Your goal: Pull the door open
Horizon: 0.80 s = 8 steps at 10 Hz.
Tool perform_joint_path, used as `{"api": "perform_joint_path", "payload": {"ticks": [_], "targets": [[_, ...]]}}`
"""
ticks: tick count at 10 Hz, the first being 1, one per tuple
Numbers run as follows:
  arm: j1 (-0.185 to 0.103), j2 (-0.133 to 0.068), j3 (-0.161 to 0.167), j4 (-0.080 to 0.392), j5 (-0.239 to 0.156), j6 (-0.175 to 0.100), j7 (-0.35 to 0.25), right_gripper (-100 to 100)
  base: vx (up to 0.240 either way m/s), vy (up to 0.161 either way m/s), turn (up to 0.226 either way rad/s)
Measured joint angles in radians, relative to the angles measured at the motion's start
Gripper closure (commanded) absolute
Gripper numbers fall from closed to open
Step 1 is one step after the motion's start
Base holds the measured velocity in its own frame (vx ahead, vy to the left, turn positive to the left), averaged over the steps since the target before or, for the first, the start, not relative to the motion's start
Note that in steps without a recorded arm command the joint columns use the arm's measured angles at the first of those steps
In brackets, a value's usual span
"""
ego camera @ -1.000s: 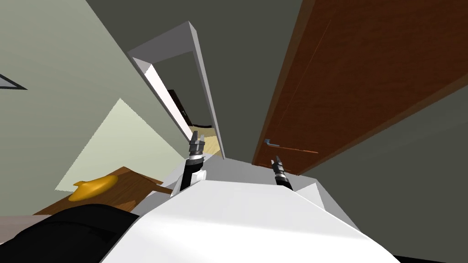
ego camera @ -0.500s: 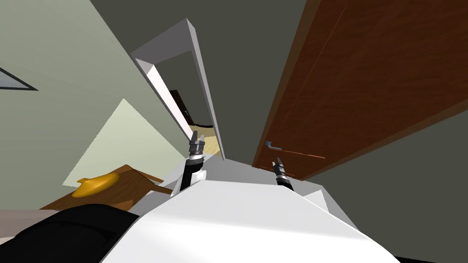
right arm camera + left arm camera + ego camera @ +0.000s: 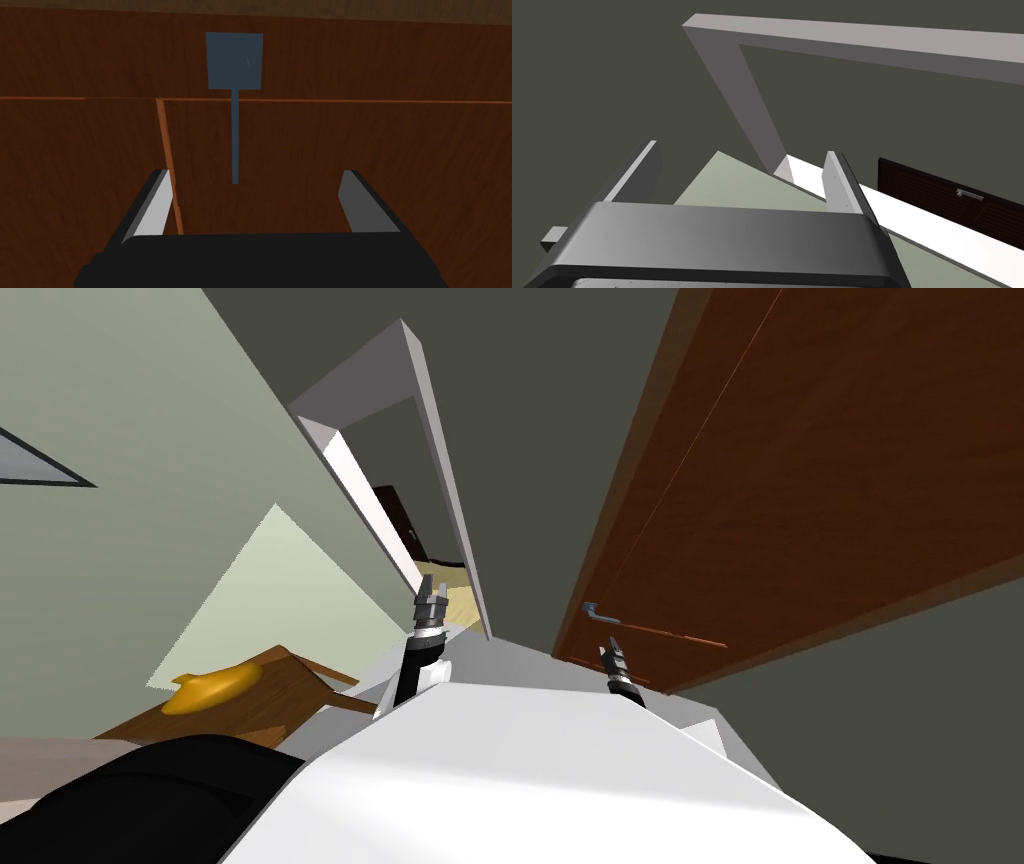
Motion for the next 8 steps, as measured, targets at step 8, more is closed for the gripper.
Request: {"api": "perform_joint_path", "payload": {"ticks": [8], "targets": [[-0.026, -0.004, -0.018, 0.069, -0.014, -0.019, -0.008, -100, 0.166, -0.064, 0.052]]}}
